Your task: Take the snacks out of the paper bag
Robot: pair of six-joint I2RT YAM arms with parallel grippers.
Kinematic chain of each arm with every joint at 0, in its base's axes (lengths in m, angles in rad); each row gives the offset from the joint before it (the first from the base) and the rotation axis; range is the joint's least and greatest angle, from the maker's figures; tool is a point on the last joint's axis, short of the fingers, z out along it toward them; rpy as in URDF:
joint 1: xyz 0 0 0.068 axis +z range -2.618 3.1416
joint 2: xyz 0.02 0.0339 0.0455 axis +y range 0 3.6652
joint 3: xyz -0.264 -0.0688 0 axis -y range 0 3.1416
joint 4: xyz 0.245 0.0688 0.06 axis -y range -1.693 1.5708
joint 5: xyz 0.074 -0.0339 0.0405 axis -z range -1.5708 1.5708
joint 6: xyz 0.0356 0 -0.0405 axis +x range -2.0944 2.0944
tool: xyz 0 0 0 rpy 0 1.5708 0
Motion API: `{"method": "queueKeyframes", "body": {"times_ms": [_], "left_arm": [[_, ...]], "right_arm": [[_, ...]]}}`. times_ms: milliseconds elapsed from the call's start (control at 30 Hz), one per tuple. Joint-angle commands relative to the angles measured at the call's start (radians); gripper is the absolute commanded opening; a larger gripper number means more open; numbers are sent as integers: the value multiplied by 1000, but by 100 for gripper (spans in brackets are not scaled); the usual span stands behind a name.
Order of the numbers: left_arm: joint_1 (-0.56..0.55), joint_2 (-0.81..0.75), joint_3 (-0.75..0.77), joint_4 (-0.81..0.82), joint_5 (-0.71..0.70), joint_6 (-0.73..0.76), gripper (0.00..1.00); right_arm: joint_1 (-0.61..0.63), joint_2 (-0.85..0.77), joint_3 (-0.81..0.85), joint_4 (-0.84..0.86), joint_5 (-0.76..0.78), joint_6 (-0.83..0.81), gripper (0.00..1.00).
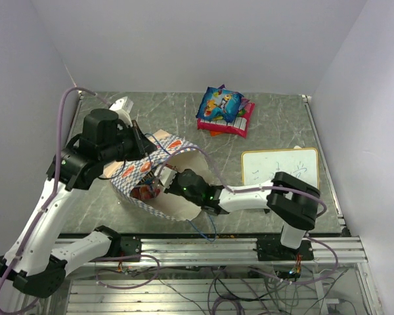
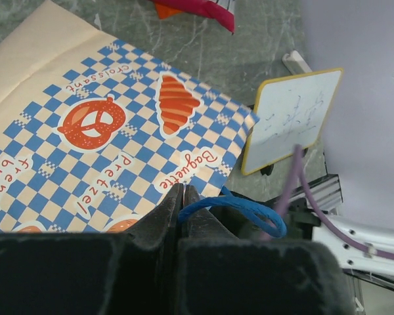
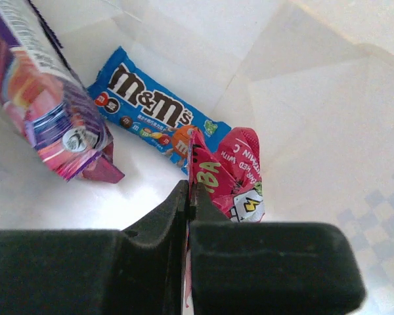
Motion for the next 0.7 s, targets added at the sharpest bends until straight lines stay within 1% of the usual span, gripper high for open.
{"method": "queueKeyframes", "body": {"times_ms": [0, 33, 167, 267, 333, 400, 467, 567, 667], "left_arm": [[1, 28, 37, -15, -51, -8, 7], [1, 23, 21, -2, -50, -14, 7], [1, -26, -72, 89, -53, -35, 7], [2, -44, -102, 114, -59, -75, 7], [1, -33, -89, 110, -62, -64, 7], [1, -17, -70, 91, -100, -52, 7], [0, -7, -66, 94, -123, -51, 7], [1, -11, -89, 139, -116, -54, 7], [2, -26, -114, 161, -127, -74, 7]], "right_arm": [[-30, -96, -48, -11, -151, -24, 0], [-38, -107, -67, 0, -196, -18, 0], [-44, -128, -129, 96, -279, -22, 0], [-44, -187, -104, 20, -345, -22, 0], [-51, -254, -121, -12, -414, -23, 0], [-61, -326, -141, -56, -475, -27, 0], [-66, -397, -142, -140, -500, -38, 0], [-71, -538, -145, -265, -531, -64, 0], [-78, -659, -144, -360, -517, -65, 0]]}}
